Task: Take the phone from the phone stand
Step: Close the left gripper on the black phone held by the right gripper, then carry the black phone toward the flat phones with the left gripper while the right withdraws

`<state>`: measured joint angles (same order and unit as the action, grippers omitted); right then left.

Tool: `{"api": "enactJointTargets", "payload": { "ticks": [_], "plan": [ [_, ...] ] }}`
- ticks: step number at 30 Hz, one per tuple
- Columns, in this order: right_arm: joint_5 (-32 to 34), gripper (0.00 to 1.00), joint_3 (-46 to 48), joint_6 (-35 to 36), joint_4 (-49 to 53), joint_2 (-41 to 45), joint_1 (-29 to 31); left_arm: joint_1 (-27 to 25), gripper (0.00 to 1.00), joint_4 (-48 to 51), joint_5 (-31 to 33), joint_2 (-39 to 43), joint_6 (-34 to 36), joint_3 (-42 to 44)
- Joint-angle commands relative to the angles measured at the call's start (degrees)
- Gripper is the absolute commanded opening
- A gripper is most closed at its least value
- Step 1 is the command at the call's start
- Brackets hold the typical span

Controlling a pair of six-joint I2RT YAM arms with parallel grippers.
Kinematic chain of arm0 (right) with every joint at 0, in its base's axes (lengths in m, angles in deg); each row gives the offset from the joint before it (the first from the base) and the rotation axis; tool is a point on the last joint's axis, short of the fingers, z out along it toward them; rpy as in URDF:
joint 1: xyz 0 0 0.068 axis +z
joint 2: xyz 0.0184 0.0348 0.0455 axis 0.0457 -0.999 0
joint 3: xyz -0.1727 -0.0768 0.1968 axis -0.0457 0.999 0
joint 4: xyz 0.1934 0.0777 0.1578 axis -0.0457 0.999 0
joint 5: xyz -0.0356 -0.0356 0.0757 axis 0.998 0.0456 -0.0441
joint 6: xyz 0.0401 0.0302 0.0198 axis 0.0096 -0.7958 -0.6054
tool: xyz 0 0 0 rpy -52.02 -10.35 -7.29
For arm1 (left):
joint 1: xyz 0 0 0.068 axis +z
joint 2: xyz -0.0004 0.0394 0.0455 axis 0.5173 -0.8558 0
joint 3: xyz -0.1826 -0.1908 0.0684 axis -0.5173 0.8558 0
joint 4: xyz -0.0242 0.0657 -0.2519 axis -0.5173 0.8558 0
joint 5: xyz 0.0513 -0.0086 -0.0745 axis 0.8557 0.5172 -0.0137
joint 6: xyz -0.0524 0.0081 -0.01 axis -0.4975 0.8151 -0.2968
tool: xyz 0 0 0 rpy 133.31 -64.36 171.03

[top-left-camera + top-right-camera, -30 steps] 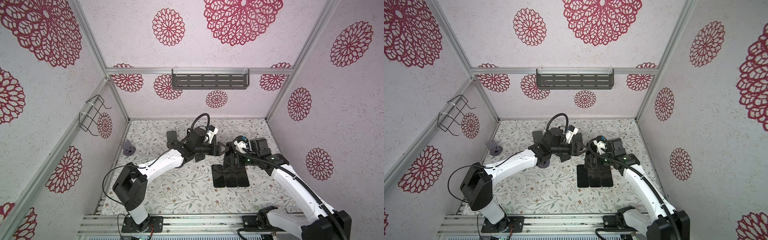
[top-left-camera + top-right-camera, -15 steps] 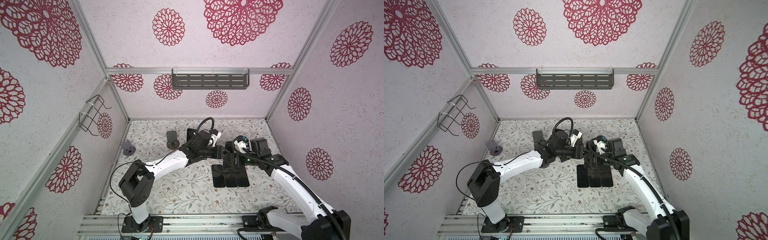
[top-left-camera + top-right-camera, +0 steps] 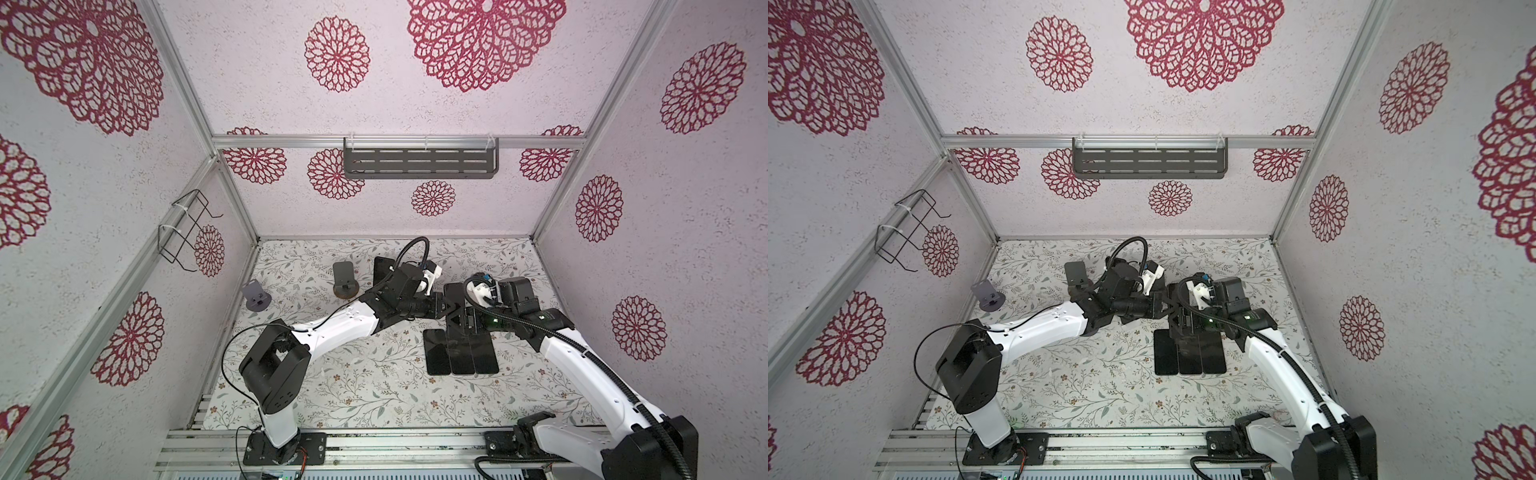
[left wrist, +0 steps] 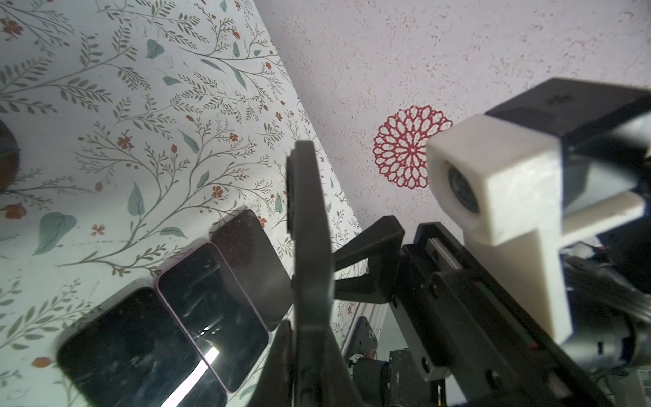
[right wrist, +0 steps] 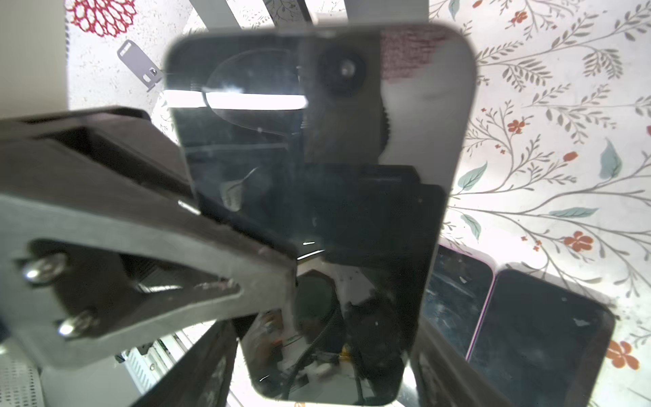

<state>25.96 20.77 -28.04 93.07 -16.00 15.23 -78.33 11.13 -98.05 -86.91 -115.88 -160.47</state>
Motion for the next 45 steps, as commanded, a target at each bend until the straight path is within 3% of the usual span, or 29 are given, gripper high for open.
{"api": "enactJointTargets", "payload": {
  "ticks": [1,6,10,13,17,22,25,27,45],
  "plan": [
    [1.82,0.87,-1.84,0.29,3.36,1.50,-1.13,0.41,0.07,-0.62,-0.42,0.93,-0.64,-1.44],
    [7.69,0.87,0.39,-1.68,7.62,5.74,-4.09,0.86,0.05,2.58,1.38,2.30,0.77,-1.55],
    [19.90,0.83,2.00,-4.98,11.54,6.76,-7.28,1.01,0.04,5.97,2.41,3.20,1.46,-1.47],
    [23.80,0.78,4.44,-5.48,11.74,5.35,-10.25,1.09,0.03,10.37,3.94,4.54,2.51,-1.09],
    [23.91,0.62,7.75,-5.33,8.34,2.76,-13.90,1.08,0.01,14.23,6.63,8.32,2.73,2.10],
    [25.73,0.25,10.18,-5.09,3.74,-1.19,-16.68,0.82,0.00,16.95,10.02,13.76,1.88,8.39],
    [25.61,0.07,11.14,-5.21,1.72,-3.96,-17.03,0.65,0.00,17.65,11.33,15.58,1.09,11.69],
    [24.50,0.00,11.42,-5.25,0.49,-5.23,-17.01,0.42,0.00,17.64,11.85,15.58,1.14,13.21],
    [24.99,0.00,13.36,-5.86,-2.65,-10.00,-16.97,-0.43,0.00,24.71,14.60,6.47,-4.45,9.07]
  ]
}}
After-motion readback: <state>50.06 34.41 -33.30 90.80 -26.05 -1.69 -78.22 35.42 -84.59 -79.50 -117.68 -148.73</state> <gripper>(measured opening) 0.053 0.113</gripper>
